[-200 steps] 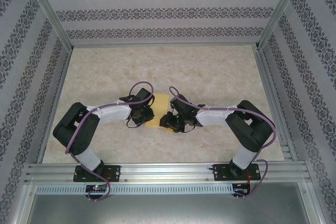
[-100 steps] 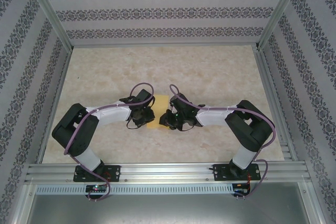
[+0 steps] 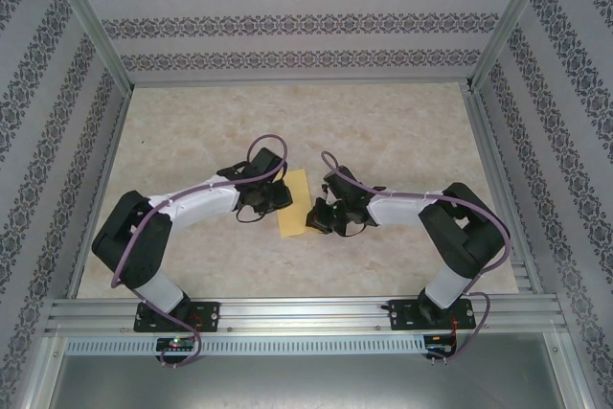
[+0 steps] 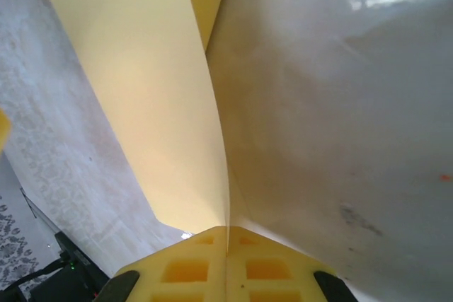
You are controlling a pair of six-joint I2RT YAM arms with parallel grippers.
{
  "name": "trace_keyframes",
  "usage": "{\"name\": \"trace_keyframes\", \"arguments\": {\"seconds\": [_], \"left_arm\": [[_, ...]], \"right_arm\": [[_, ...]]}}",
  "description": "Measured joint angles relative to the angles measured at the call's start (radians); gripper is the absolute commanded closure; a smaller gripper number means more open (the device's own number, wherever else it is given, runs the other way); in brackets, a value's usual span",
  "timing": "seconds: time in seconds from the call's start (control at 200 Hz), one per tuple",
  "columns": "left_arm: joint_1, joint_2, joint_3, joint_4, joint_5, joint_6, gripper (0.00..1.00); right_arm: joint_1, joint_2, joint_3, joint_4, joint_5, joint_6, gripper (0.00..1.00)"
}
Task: Fold a paper plane with a square sheet of paper (pick it up from the middle)
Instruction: Third fold the triangle at the center of the table.
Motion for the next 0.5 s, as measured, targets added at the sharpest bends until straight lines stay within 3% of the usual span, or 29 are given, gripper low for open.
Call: {"name": "trace_keyframes", "arguments": {"seconds": [0.245, 0.4, 0.5], "left_arm": [[0.010, 0.135, 0.023, 0.008, 0.006, 0.038, 0.84], [0.013, 0.155, 0.032, 0.011, 0.006, 0.045, 0.85], [0.013, 0.158, 0.032, 0.011, 0.006, 0.046, 0.86]], "right_arm": [[-0.029, -0.010, 0.002, -0.064, -0.035, -0.059, 0.96], [-0.041, -0.010, 0.002, -0.067, -0.042, -0.066, 0.84], [-0.048, -0.014, 0.002, -0.060, -0.044, -0.057, 0.82]]}}
